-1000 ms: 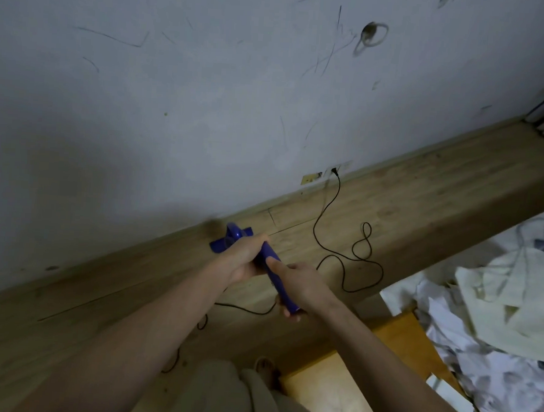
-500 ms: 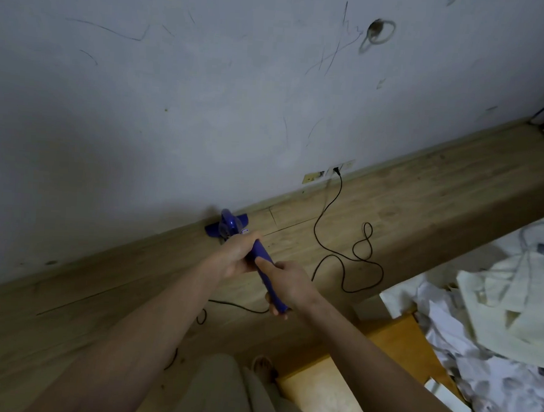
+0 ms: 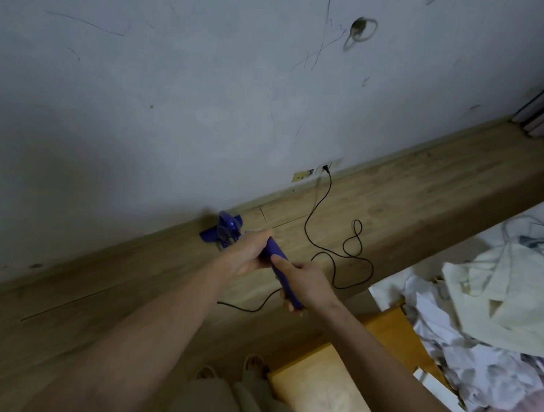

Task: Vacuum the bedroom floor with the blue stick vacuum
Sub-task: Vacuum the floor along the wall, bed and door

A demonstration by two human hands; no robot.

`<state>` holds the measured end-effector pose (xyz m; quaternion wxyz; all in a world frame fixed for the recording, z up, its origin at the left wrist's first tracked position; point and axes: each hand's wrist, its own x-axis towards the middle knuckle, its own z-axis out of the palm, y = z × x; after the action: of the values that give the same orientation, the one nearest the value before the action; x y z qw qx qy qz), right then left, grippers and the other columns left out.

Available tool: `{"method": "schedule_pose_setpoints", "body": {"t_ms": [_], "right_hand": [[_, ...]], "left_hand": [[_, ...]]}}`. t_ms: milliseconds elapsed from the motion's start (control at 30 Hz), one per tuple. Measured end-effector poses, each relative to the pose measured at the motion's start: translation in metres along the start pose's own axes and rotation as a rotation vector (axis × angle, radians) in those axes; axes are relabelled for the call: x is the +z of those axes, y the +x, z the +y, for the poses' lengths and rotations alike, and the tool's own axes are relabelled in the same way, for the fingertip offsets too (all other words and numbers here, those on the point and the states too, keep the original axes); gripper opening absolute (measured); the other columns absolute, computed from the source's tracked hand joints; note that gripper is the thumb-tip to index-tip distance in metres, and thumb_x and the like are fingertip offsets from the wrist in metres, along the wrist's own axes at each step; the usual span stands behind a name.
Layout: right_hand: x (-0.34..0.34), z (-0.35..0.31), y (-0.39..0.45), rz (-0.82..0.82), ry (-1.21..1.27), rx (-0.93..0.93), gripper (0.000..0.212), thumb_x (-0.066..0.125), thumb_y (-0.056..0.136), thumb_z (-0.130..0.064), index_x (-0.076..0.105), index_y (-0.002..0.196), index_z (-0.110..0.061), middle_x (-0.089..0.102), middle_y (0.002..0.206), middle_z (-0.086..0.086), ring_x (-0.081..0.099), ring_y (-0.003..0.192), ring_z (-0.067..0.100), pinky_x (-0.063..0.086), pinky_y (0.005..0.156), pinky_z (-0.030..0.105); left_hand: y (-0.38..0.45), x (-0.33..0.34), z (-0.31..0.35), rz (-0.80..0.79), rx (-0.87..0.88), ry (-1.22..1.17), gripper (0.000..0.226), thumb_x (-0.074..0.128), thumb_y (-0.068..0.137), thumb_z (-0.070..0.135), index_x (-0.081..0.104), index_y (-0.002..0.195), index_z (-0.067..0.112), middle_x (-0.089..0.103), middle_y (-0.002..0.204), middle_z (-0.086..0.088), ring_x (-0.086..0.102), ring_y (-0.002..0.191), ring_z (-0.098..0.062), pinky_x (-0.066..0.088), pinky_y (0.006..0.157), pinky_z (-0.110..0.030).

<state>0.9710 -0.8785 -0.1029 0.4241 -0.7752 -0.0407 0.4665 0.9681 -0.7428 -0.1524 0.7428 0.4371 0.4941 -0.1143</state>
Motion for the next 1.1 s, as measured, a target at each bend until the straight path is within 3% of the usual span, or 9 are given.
{"method": "schedule_pose_setpoints", "body": {"t_ms": [400,533,667,867,1100], "right_hand": [[-0.055,0.027,-0.036,0.137,0.089,0.023,0.035,0.051,0.096,-0.042,0.058,0.101,-0.007,0.057,0.053,0.003,0.050,0.037,0.010,0.038,0.037,0.018],[-0.068,0.023,-0.016,0.103,0.099,0.004,0.034,0.050,0.098,-0.041,0.056,0.100,-0.008,0.056,0.051,0.002,0.049,0.037,0.011,0.038,0.037,0.019],[-0.062,0.023,0.011,0.050,0.060,-0.018,0.032,0.049,0.098,-0.044,0.055,0.098,-0.013,0.056,0.056,0.001,0.050,0.039,0.011,0.039,0.038,0.020],[-0.086,0.015,0.027,0.031,-0.044,-0.008,0.037,0.048,0.098,-0.044,0.055,0.106,-0.009,0.056,0.060,0.001,0.050,0.039,0.009,0.039,0.038,0.018],[-0.093,-0.004,0.015,0.016,-0.163,-0.044,0.038,0.045,0.100,-0.042,0.055,0.102,-0.006,0.053,0.054,-0.001,0.047,0.035,0.006,0.038,0.036,0.016]], "left_hand": [[-0.014,0.071,-0.014,-0.138,-0.081,0.117,0.009,0.053,0.094,0.013,0.048,0.087,0.009,0.054,0.089,-0.011,0.057,0.083,-0.022,0.053,0.089,-0.038],[0.001,0.077,-0.002,-0.116,-0.060,0.094,0.008,0.052,0.094,0.010,0.047,0.088,0.008,0.052,0.086,-0.011,0.056,0.079,-0.021,0.053,0.078,-0.037],[0.021,0.075,0.004,-0.018,-0.023,0.066,0.015,0.046,0.093,0.007,0.041,0.079,0.012,0.041,0.072,-0.006,0.045,0.062,-0.017,0.048,0.059,-0.033],[0.035,0.083,0.014,-0.030,-0.040,0.013,0.010,0.048,0.095,0.009,0.042,0.087,0.009,0.042,0.076,-0.007,0.047,0.064,-0.017,0.050,0.061,-0.034],[0.034,0.082,0.020,-0.085,-0.085,-0.039,0.012,0.052,0.092,0.008,0.041,0.094,0.008,0.045,0.079,-0.008,0.050,0.067,-0.018,0.050,0.060,-0.033]]}}
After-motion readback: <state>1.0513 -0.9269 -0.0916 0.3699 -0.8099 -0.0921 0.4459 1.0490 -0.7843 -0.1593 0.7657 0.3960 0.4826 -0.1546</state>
